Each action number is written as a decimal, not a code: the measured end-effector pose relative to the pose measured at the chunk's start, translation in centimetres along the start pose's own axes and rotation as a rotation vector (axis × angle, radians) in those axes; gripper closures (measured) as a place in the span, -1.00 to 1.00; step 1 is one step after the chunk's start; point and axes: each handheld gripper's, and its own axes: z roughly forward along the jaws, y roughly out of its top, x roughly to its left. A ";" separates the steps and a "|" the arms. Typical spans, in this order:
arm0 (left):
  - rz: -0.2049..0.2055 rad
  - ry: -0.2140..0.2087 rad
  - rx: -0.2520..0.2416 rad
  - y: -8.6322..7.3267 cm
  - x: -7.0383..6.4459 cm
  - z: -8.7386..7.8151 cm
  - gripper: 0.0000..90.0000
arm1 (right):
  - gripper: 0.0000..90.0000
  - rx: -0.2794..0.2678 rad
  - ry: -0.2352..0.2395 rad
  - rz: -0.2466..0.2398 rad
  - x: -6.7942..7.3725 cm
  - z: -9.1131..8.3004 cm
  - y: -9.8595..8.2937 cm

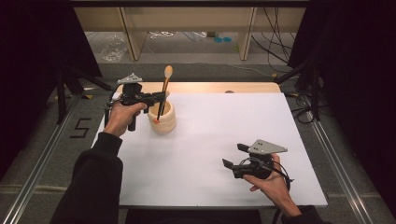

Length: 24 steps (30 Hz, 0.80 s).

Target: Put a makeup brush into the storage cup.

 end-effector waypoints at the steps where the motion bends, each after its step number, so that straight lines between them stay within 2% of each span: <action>1: 0.001 0.011 -0.003 0.0 0.1 0.0 0.74 | -0.58 -0.001 0.001 -0.002 0.0 0.0 0.0; 2: -0.010 0.013 -0.016 0.0 0.1 0.0 0.74 | -0.58 -0.002 -0.001 -0.008 0.0 0.0 0.0; 3: -0.001 0.018 -0.022 0.1 0.3 0.0 0.74 | -0.58 -0.004 -0.002 -0.012 0.0 0.1 0.0; 5: -0.008 0.033 -0.047 0.1 0.5 0.1 0.74 | -0.58 -0.001 0.001 0.000 0.0 0.0 0.0; 6: -0.007 0.043 -0.057 0.1 0.6 0.1 0.74 | -0.58 -0.004 -0.003 -0.011 -0.1 0.1 0.0; 9: -0.014 0.068 -0.089 0.2 0.9 0.1 0.74 | -0.58 -0.001 -0.003 0.000 0.0 0.0 0.0; 11: -0.005 0.088 -0.107 0.2 1.1 0.1 0.74 | -0.58 -0.002 -0.005 -0.011 -0.1 0.0 0.0; 13: -0.021 0.093 -0.128 0.2 1.4 0.2 0.74 | -0.58 0.000 -0.003 -0.001 0.0 0.0 0.0; 15: -0.023 0.104 -0.137 0.2 1.6 0.3 0.74 | -0.58 -0.003 -0.005 -0.010 -0.1 0.0 0.0; 19: -0.035 0.110 -0.146 0.2 1.9 0.6 0.74 | -0.58 -0.001 -0.002 0.002 0.0 0.0 0.0; 20: -0.046 0.106 -0.148 0.2 2.0 0.6 0.74 | -0.58 -0.003 -0.005 -0.012 -0.1 0.1 0.0; 24: -0.064 0.115 -0.147 0.1 2.4 0.9 0.74 | -0.58 -0.002 -0.004 -0.003 -0.1 0.0 0.0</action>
